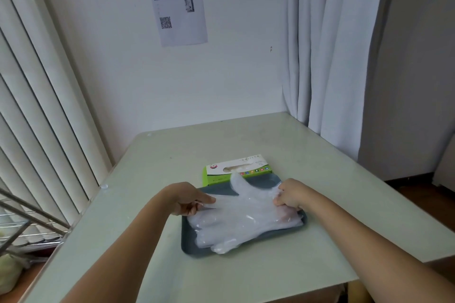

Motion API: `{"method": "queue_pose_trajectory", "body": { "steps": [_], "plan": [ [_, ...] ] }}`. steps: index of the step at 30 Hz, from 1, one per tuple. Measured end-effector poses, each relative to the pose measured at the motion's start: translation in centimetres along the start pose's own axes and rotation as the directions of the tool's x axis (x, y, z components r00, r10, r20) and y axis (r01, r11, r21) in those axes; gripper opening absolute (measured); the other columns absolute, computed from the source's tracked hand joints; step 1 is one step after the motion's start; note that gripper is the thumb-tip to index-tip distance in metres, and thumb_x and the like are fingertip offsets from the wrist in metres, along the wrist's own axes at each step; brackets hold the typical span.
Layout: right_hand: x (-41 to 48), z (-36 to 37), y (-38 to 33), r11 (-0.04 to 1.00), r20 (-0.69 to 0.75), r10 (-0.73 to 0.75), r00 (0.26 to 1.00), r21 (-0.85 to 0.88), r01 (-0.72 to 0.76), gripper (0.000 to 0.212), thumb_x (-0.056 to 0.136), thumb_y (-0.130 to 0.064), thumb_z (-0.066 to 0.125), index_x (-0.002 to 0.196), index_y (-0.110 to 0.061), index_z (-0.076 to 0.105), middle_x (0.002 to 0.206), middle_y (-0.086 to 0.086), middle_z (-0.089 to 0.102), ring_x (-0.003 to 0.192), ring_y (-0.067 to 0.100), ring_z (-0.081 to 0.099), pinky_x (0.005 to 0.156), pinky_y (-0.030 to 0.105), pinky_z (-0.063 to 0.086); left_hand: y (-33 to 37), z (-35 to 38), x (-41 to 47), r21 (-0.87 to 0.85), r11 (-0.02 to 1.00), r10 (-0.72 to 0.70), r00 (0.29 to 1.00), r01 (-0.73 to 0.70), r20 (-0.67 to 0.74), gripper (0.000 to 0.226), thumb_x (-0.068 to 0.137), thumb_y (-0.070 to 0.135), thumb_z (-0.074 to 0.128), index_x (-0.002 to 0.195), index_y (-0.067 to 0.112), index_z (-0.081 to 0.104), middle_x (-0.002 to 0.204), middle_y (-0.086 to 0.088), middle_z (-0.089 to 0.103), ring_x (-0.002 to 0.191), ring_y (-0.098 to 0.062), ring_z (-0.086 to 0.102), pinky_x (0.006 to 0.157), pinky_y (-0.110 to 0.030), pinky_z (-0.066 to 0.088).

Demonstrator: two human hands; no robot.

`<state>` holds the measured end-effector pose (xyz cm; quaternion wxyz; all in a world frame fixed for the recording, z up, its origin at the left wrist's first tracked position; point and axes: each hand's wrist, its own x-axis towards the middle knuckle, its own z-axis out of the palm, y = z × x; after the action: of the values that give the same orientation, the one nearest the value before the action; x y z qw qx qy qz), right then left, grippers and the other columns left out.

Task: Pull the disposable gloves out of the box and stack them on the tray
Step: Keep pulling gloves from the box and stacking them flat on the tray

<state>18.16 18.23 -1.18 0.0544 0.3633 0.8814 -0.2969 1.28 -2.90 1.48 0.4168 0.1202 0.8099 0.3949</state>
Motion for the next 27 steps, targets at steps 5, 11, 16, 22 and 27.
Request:
{"method": "queue_pose_trajectory", "body": {
  "steps": [5, 11, 16, 22, 27],
  "plan": [
    [0.4, -0.5, -0.6, 0.993, 0.01, 0.047, 0.999, -0.105, -0.045, 0.028, 0.084, -0.02, 0.067, 0.069, -0.012, 0.045, 0.063, 0.004, 0.048, 0.051, 0.017, 0.045, 0.045, 0.022, 0.034, -0.4, -0.2, 0.2, 0.121, 0.993, -0.003, 0.998, 0.01, -0.06, 0.02, 0.078, 0.007, 0.078, 0.078, 0.006, 0.058, 0.062, -0.005, 0.051, 0.052, -0.013, 0.042, 0.046, -0.017, 0.037],
    [0.8, -0.5, -1.0, 0.986, -0.001, 0.049, 0.999, -0.159, -0.048, 0.016, 0.083, -0.016, 0.066, 0.084, -0.008, 0.053, 0.07, 0.008, 0.054, 0.055, 0.02, 0.051, 0.047, 0.022, 0.036, -0.1, 0.1, -0.1, 0.383, 0.924, 0.045, 0.99, 0.012, -0.137, 0.026, 0.079, 0.01, 0.077, 0.075, 0.007, 0.052, 0.06, -0.005, 0.047, 0.049, -0.014, 0.038, 0.042, -0.017, 0.036],
    [0.8, -0.4, -0.9, 0.981, -0.01, 0.041, 0.999, -0.192, -0.043, 0.027, 0.084, -0.016, 0.066, 0.068, -0.012, 0.044, 0.065, 0.005, 0.05, 0.053, 0.019, 0.049, 0.044, 0.021, 0.035, 0.4, -1.5, -1.6, 0.653, 0.754, 0.029, 0.989, 0.075, -0.147, 0.036, 0.081, 0.015, 0.074, 0.058, 0.01, 0.047, 0.053, -0.002, 0.047, 0.046, -0.014, 0.039, 0.048, -0.017, 0.036],
    [0.7, -0.1, -0.9, 0.97, -0.027, 0.029, 0.999, -0.241, -0.035, 0.028, 0.084, -0.019, 0.066, 0.068, -0.013, 0.043, 0.064, 0.003, 0.049, 0.052, 0.014, 0.045, 0.045, 0.022, 0.035, 1.7, 1.6, -2.8, 0.786, 0.601, 0.574, 0.762, -0.144, -0.299, 0.025, 0.09, 0.027, 0.059, 0.105, 0.009, 0.067, 0.101, -0.006, 0.069, 0.098, -0.024, 0.064, 0.08, -0.027, 0.049],
    [0.1, 0.5, -0.7, 0.984, -0.099, -0.011, 0.995, -0.178, -0.007, 0.012, 0.086, -0.014, 0.059, 0.08, -0.012, 0.048, 0.073, 0.003, 0.055, 0.06, 0.017, 0.051, 0.049, 0.023, 0.036, 0.4, 9.2, -1.9, 0.811, 0.379, 0.602, 0.784, -0.445, 0.149, 0.06, 0.103, 0.039, 0.037, 0.153, 0.013, 0.018, 0.161, -0.004, 0.013, 0.148, -0.018, 0.012, 0.118, -0.032, 0.008]
  ]
}}
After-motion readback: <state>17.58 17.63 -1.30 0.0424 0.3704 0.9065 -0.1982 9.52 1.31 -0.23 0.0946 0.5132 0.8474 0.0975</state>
